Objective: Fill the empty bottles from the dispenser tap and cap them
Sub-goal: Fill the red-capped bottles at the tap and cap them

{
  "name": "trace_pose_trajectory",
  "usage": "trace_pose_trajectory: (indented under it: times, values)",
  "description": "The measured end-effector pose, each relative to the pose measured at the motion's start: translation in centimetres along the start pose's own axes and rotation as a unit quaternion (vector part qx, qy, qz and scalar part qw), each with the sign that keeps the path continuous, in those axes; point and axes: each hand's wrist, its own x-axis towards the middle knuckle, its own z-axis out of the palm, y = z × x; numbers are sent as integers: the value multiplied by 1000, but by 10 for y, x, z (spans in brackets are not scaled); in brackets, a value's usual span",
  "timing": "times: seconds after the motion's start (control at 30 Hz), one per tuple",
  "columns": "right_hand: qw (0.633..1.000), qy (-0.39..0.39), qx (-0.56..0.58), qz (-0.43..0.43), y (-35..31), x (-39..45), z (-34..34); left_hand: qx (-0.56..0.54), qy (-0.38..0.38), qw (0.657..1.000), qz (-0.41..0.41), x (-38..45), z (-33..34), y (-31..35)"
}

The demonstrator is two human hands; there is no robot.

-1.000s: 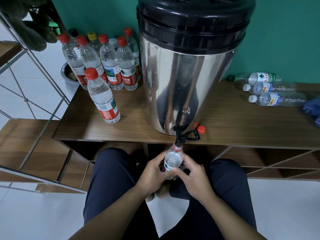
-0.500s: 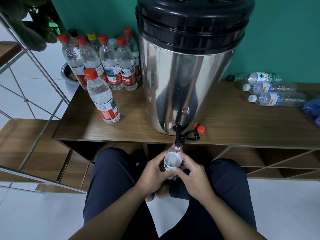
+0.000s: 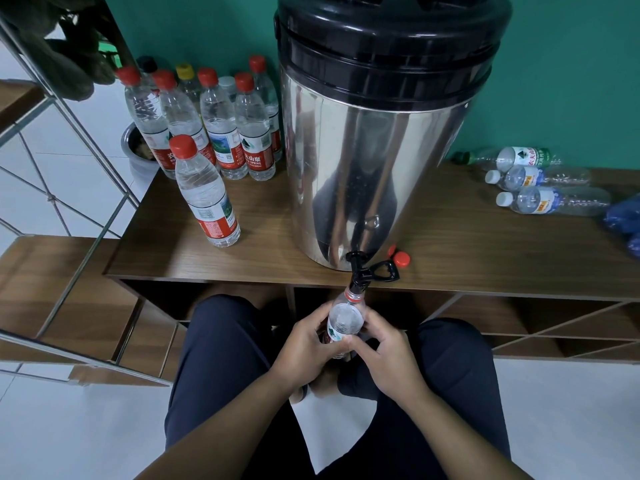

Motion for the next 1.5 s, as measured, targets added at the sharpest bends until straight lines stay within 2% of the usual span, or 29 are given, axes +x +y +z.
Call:
trace_pose_trajectory:
  times: [1.5]
  values:
    - [1000,3,18,0,-9,-4,-1,3,0,1000,-1,0,-1,-2]
